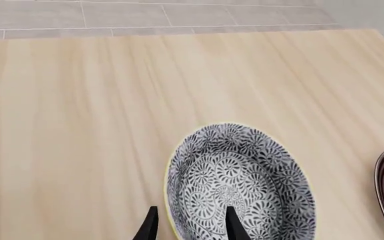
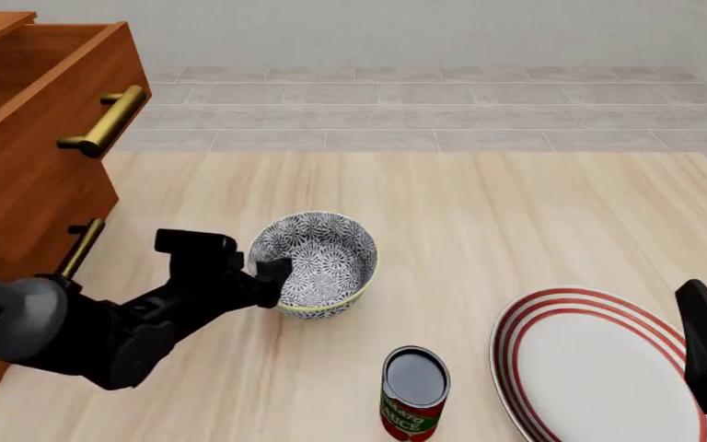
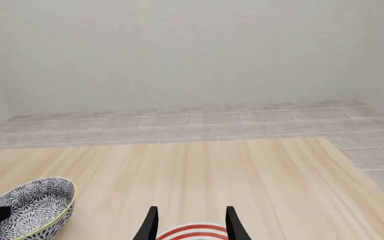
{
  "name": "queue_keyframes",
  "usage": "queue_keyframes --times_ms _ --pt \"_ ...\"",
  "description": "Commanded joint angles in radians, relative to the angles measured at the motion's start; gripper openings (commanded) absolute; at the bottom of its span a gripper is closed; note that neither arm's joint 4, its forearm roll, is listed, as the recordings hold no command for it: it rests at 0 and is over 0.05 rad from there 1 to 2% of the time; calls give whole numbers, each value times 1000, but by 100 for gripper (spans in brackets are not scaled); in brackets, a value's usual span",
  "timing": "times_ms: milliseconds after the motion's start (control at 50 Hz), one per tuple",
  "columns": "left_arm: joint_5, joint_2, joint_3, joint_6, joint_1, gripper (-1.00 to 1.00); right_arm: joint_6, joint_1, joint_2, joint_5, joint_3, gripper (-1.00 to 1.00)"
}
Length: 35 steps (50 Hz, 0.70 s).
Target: Put the bowl on top of the cabinet.
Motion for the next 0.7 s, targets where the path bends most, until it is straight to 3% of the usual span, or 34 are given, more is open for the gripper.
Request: queue_keyframes --times_ms 20,500,520,700 --pt "-15 58 4 1 1 100 0 0 0 0 0 100" --pt "-10 60 -1 -3 2 100 2 1 0 1 -1 100" --pt "-11 60 -1 -2 3 -100 2 1 0 1 -1 100" --pt "1 45 -3 6 6 -100 2 1 0 1 0 100"
